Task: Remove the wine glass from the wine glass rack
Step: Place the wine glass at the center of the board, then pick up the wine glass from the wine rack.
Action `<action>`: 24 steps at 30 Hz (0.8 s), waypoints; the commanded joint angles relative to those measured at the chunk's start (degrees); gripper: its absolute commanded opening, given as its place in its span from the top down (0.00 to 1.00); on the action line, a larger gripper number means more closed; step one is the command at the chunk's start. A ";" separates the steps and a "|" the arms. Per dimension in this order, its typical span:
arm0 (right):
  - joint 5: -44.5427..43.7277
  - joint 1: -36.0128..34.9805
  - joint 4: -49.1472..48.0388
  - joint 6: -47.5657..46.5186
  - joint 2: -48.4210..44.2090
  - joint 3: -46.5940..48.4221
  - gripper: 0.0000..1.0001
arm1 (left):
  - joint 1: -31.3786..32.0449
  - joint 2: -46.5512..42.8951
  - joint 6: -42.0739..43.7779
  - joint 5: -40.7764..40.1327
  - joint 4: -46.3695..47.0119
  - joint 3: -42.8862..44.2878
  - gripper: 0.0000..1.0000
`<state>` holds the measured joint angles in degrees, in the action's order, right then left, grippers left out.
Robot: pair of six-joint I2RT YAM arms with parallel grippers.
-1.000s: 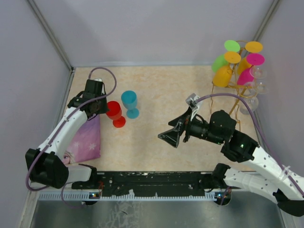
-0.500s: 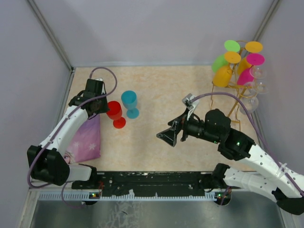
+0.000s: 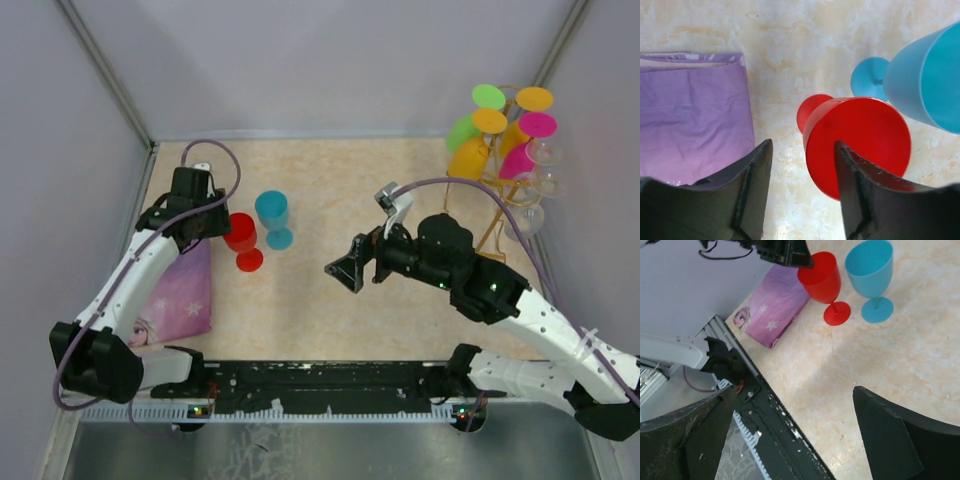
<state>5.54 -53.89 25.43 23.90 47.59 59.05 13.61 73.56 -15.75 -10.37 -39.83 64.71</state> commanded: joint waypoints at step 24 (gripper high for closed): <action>-22.92 29.52 19.75 -12.66 20.30 47.70 0.01 | -0.47 -32.95 -6.71 22.74 18.44 -9.27 0.01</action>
<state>-21.78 -33.69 42.22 11.07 65.91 100.62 13.37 41.82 -19.66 2.39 -26.55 56.42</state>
